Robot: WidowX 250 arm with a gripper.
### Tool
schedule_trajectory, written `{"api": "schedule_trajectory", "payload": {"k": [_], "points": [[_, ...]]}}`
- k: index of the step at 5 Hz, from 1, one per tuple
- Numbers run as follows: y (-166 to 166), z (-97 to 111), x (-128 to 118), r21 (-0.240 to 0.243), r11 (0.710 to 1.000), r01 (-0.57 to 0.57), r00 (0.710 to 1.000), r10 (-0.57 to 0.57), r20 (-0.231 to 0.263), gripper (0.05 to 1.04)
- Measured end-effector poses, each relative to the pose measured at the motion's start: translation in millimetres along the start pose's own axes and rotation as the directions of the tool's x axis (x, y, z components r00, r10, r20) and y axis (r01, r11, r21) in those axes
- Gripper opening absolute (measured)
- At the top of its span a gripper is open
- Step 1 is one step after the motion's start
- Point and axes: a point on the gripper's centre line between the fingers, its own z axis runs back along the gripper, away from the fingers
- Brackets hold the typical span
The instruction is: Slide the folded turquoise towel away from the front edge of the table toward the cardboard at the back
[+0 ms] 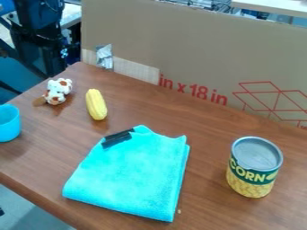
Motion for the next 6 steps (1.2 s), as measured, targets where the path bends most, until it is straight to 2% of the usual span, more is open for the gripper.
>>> {"api": "schedule_trajectory", "payload": {"k": [1,2,3,4,5,6], "points": [[-2.6,-8.5,-2.2,-0.014,1.0,-0.003,1.0,0.003,-0.022,1.002],[-27.2,-27.0,-2.5,-0.026,0.997,-0.072,0.997,0.072,0.006,1.002],[-57.5,-23.8,0.9,-0.007,0.996,-0.084,0.994,0.084,0.067,1.002],[-82.0,-31.1,-6.0,-0.024,0.995,-0.093,0.992,0.095,0.082,1.002],[-108.2,-34.2,-1.5,-0.038,0.992,-0.116,0.989,0.119,0.092,1.002],[-126.7,-41.8,-2.8,-0.108,0.988,-0.113,0.992,0.118,0.046,1.002]]}}
